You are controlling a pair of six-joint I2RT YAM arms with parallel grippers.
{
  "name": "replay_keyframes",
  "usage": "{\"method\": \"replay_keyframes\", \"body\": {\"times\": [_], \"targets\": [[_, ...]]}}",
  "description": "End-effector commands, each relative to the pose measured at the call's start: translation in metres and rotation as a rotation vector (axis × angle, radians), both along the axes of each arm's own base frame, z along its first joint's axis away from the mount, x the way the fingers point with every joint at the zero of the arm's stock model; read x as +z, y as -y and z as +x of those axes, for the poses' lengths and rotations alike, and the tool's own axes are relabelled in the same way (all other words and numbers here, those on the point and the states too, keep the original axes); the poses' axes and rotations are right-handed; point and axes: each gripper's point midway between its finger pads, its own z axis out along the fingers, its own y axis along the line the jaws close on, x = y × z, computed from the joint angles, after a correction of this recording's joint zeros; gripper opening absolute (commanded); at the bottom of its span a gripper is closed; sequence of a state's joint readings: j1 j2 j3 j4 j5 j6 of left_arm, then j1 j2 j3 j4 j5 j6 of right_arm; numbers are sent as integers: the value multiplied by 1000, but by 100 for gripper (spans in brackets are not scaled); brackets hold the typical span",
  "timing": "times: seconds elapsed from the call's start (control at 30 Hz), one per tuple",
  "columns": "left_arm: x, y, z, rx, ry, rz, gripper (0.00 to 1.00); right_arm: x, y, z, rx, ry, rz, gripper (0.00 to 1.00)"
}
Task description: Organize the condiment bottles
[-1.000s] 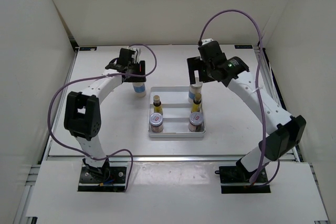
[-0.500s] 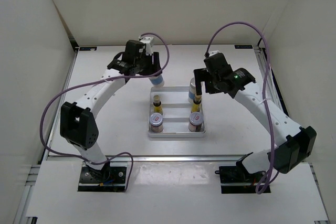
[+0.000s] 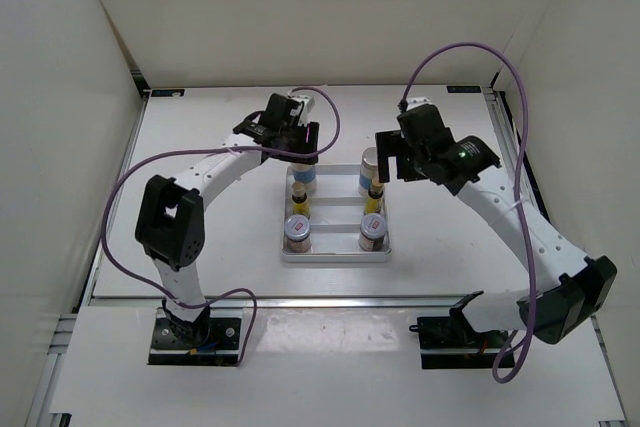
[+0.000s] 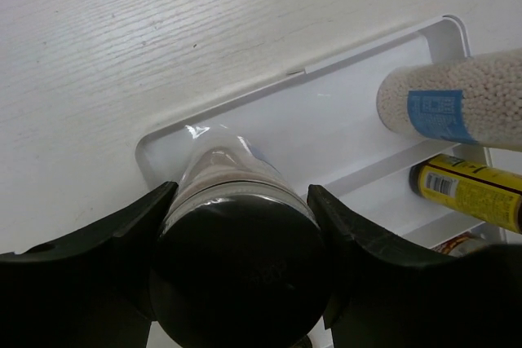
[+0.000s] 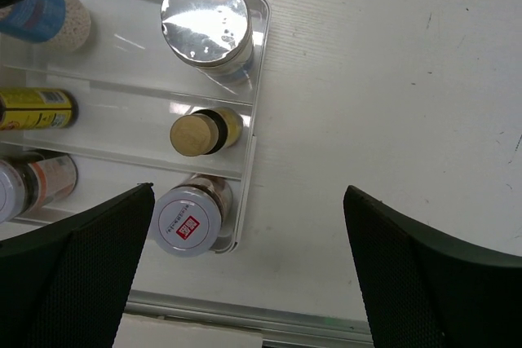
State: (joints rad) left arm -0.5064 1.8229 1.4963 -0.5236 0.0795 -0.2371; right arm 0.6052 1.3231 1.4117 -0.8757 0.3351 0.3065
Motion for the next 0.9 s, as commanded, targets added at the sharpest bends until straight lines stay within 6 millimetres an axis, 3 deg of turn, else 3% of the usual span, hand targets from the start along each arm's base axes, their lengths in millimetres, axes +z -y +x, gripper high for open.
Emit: {"method": "replay_keyframes", "body": {"times": [0.0, 0.07, 0.13, 0.17, 0.27, 0.43, 0.47, 0.53, 0.57, 0.6, 0.67, 0.7, 0.73, 0.87], "targets": [[26, 2, 12, 12, 97, -18, 58, 8, 5, -5, -19, 23, 15, 100], [26, 7, 12, 3, 98, -19, 68, 8, 5, -5, -19, 23, 15, 100], [30, 4, 15, 22, 108, -4, 94, 6, 5, -8, -12, 9, 15, 100], [35, 5, 18, 15, 124, -4, 100, 2, 4, -7, -12, -2, 7, 100], [57, -5, 21, 48, 167, 24, 100, -3, 0, -9, -13, -40, 13, 100], [144, -38, 19, 137, 340, 73, 100, 7, -7, -19, 32, -39, 75, 100], [182, -51, 8, 171, 412, 47, 100, 7, -7, -22, 38, -41, 81, 100], [207, -83, -5, 271, 489, 91, 100, 20, -3, -27, 40, -3, 107, 100], [239, -102, -26, 316, 559, 62, 100, 24, 0, -31, 40, 3, 111, 100], [233, -117, -33, 335, 572, 95, 100, 28, 3, -31, 32, 17, 119, 100], [241, -135, -52, 340, 621, 77, 100, 44, 2, -35, 48, 50, 159, 100], [262, -149, -75, 347, 689, 34, 100, 50, -3, -37, 68, 52, 183, 100], [243, -154, -84, 337, 673, 57, 100, 62, -4, -35, 70, 79, 200, 100], [223, -183, -123, 391, 734, 51, 100, 74, 0, -39, 100, 114, 189, 100]]}}
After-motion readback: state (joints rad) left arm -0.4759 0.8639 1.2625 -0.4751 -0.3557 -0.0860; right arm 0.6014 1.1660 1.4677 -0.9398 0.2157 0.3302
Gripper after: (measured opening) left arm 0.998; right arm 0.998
